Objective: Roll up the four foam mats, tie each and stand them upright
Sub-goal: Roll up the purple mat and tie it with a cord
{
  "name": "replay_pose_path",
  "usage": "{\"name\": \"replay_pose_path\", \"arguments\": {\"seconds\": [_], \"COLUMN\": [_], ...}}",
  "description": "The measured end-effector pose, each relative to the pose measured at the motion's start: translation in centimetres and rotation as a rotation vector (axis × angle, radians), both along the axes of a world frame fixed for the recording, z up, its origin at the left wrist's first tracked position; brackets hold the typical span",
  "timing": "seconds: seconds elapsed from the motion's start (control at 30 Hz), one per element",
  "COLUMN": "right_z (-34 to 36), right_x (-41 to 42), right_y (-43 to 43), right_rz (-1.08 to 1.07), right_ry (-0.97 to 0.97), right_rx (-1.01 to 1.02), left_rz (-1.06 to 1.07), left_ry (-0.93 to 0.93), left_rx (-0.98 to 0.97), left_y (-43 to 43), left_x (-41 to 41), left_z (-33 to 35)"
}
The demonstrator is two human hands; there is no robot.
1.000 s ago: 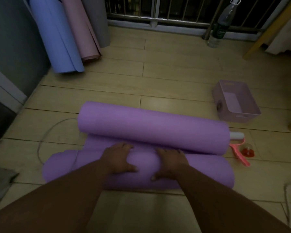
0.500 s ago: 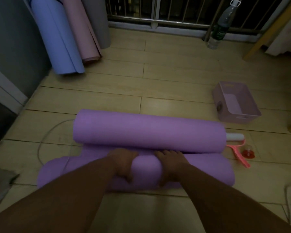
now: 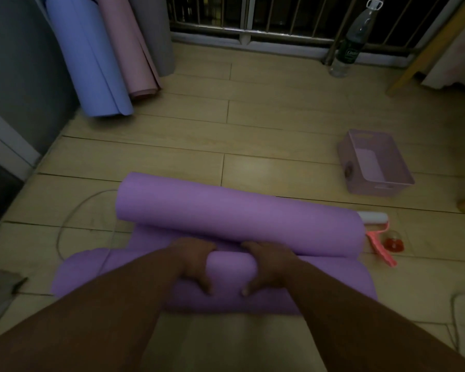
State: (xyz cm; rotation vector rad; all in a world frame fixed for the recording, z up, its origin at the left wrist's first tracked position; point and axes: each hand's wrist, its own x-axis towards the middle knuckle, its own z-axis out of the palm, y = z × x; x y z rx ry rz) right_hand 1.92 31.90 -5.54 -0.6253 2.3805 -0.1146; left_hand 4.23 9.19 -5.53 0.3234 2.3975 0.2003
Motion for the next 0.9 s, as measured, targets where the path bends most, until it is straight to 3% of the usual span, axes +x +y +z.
{"name": "replay_pose_path", "arguments": {"seconds": [0.17, 0.3, 0.37, 0.53, 0.63, 0.8, 0.9], "right_z": [-0.1, -0.9, -0.6, -0.1, 0.2, 1.4, 1.5], "right_x": [1.1, 0.9, 0.1, 1.4, 1.8, 0.3, -1.2], "right_y": [-0.7, -1.8, -1.7, -0.7, 0.4, -0.7, -1.6], "right_rz": [0.106, 0.011, -0.03, -0.012, 0.008, 0.013, -0.02], "right_ry": [0.045, 0.045, -0.009, 0.088, 0.164, 0.02, -0.079], "right_rx": [0.042, 0.006, -0.013, 0.006, 0.036, 0.087, 0.099], "left_rz": [0.065, -0.032, -0.042, -0.014, -0.032, -0.005, -0.007], "left_ry": [-0.057, 0.179, 0.212, 0.163, 0.123, -0.066, -0.006], "left_rx": [0.09, -0.042, -0.052, -0.15, -0.107, 0.046, 0.049], "left_y": [-0.8, -0.3, -0.1, 1.8, 1.6, 0.8, 0.5], "left_x": [0.2, 2.4, 3.1, 2.5, 0.7, -0.9, 0.2], "left_z": [-0.4, -1.1, -1.6, -0.8, 0.0, 0.7, 0.5]}}
